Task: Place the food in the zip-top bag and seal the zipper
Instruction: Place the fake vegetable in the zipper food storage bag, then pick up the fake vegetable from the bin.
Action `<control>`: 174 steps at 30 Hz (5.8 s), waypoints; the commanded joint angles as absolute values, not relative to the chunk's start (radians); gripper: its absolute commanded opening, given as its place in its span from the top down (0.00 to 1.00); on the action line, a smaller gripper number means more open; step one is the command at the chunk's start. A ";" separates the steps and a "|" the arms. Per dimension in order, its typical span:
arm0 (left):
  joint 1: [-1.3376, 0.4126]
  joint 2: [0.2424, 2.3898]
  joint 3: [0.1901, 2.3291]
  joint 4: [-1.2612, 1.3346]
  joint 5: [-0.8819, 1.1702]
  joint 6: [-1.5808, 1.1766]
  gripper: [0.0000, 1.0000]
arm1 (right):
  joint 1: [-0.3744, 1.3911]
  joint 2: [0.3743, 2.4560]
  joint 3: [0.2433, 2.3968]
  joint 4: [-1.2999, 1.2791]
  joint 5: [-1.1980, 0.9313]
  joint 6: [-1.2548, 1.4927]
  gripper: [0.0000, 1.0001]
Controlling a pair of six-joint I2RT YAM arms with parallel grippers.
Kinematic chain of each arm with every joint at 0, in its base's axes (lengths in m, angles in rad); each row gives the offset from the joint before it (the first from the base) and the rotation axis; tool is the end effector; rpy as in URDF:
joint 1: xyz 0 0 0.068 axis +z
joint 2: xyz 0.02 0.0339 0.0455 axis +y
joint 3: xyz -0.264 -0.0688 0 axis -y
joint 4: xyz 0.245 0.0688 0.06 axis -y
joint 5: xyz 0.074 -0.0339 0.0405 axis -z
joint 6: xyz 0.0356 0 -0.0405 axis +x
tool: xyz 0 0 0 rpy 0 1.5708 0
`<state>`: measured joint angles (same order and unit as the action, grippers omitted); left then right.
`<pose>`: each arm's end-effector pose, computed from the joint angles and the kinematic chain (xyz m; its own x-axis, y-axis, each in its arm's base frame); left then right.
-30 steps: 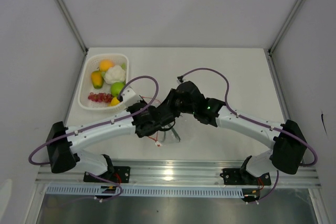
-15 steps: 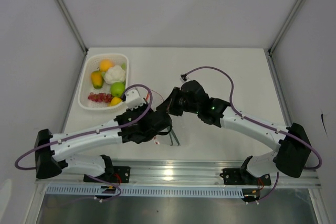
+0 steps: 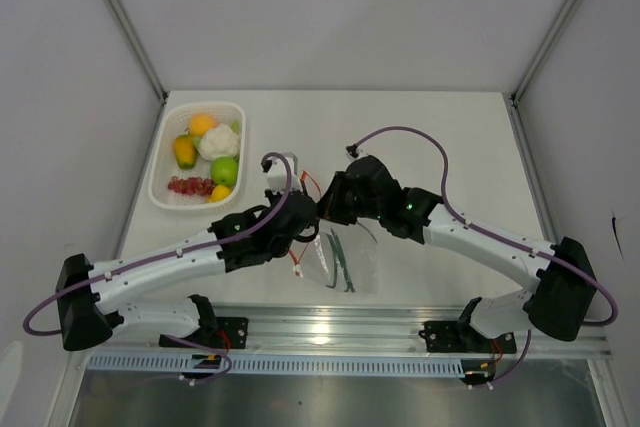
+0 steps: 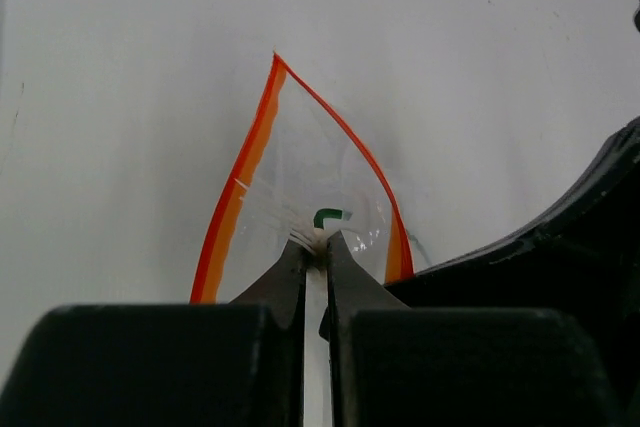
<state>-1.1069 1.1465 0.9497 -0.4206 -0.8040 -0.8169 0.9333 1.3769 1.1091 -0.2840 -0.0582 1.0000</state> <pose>0.1320 -0.2066 0.3079 -0.4381 -0.2548 -0.8620 0.0561 0.9494 -0.3091 0.1856 0.2540 0.3082 -0.8684 0.2389 -0.4345 -0.1868 0.6540 0.7331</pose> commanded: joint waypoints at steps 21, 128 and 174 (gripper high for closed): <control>-0.989 1.120 1.109 -0.563 -0.569 -0.652 0.00 | 0.950 1.279 1.146 -0.365 0.000 0.879 1.00; 0.097 1.839 1.354 -0.227 -0.109 -0.910 0.05 | 0.611 1.552 1.407 -0.480 -0.069 0.393 1.00; 0.112 2.108 1.716 -0.626 -0.098 -0.862 0.01 | 0.542 1.575 1.367 -0.436 -0.183 0.383 1.00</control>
<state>0.1135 2.0621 1.6554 -0.5602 -0.1055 -0.8989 0.5529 1.6135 1.3773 -0.4629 -0.1665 0.4053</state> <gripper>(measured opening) 0.994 0.003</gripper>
